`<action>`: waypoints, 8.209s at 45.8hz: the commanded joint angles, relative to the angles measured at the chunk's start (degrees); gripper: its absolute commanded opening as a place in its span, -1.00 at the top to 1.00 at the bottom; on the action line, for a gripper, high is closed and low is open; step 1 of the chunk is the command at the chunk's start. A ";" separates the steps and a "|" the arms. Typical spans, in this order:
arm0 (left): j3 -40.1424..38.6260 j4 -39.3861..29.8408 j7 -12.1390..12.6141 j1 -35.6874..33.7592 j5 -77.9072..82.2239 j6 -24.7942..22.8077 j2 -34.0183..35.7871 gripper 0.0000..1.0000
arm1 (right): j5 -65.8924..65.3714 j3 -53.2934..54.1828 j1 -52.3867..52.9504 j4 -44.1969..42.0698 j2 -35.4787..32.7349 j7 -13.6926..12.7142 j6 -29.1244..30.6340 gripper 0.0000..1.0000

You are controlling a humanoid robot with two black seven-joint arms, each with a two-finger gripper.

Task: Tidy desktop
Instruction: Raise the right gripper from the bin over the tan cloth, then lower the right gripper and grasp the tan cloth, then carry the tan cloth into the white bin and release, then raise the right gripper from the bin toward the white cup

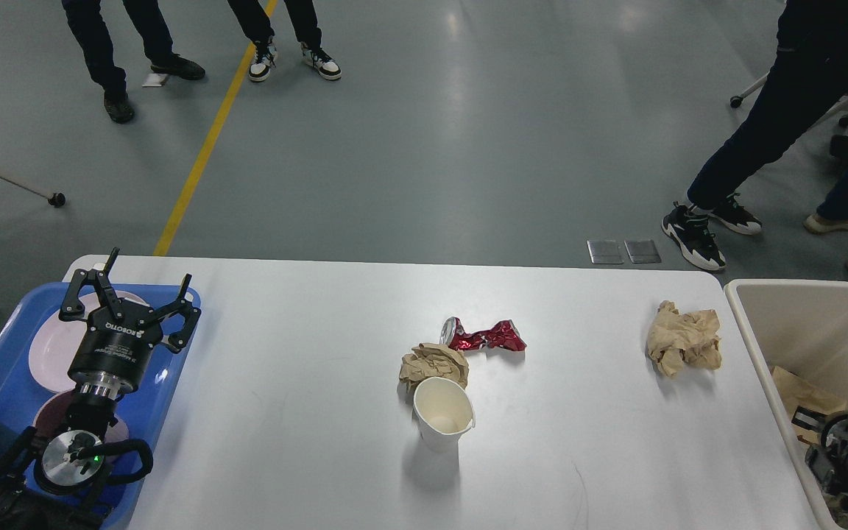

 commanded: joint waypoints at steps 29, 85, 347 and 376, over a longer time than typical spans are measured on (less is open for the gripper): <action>0.00 0.00 0.00 -0.01 -0.05 0.00 0.00 -0.93 | -0.08 0.24 3.04 4.59 -1.55 0.14 -6.10 -1.00; 0.00 0.00 0.00 -0.01 0.03 0.00 0.00 -0.93 | -0.52 -16.72 105.08 86.50 0.37 -0.48 47.25 -1.00; 0.00 0.00 0.00 -0.01 0.03 0.00 0.00 -0.93 | -1.84 2.33 29.01 30.55 -26.00 2.51 13.77 1.00; 0.00 0.00 0.00 -0.01 0.03 0.00 0.00 -0.93 | -0.96 14.57 -4.51 1.52 -4.11 2.25 0.14 1.00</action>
